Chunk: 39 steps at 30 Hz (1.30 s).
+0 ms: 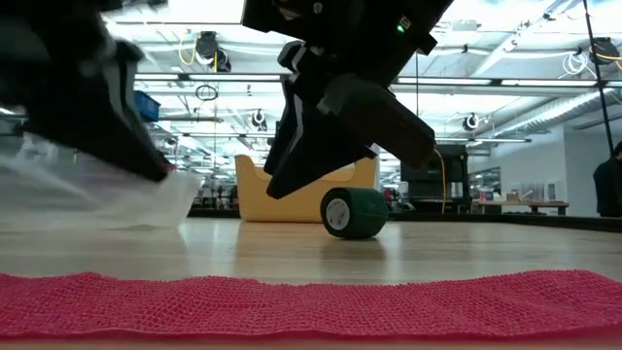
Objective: Roll bandage
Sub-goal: Open the transparent zip bag
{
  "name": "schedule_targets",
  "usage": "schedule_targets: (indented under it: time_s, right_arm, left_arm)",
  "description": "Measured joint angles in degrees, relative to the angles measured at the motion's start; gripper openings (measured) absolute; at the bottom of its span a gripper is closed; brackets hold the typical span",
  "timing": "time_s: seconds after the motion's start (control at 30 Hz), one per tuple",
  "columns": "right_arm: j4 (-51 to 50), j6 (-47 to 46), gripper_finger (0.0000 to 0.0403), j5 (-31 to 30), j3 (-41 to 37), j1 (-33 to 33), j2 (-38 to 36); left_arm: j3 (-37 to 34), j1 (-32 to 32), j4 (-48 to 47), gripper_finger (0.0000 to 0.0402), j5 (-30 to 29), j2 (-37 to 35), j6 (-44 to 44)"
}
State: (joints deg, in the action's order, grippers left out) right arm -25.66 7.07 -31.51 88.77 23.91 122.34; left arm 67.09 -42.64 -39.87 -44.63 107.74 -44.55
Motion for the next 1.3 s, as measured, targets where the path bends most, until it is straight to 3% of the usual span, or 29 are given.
schedule_targets:
  time_s: [0.23, 0.4, 0.6, 0.83, 1.03, 1.17, 1.3]
  right_arm:
    - [5.6, 1.0, 0.0155, 1.4, 0.0, 0.4, 0.0]
    - [12.3, 4.9, 0.0155, 5.5, 0.0, 1.4, 0.0]
    - [21.1, 10.3, 0.0155, 6.0, 0.0, 3.0, 0.0]
    - [31.7, 14.9, 0.0155, 6.4, 0.0, 4.9, 0.0]
    - [33.3, 15.0, 0.0154, 6.5, 0.0, 5.7, 0.0]
    - [33.4, 14.6, 0.0133, 6.4, 0.0, 5.6, 0.0]
    - [34.6, 14.9, 0.0087, 6.4, 0.0, 5.6, 0.0]
  left_arm:
    - [5.7, -4.6, -3.8, 0.0001, -1.3, -0.1, -0.1]
    - [9.5, -8.1, -4.5, 0.0, -2.6, -0.1, -0.1]
    - [13.0, -11.5, -5.2, 0.0, -5.6, -0.2, 0.0]
    - [14.6, -13.6, -6.3, 0.0, -9.9, -0.2, 0.0]
    - [15.6, -14.1, -7.6, 0.0, -13.3, -0.2, 0.0]
    - [16.6, -14.4, -7.7, 0.0, -15.1, -0.2, 0.4]
    - [17.8, -15.2, -8.8, 0.0, -16.2, -0.2, 0.3]
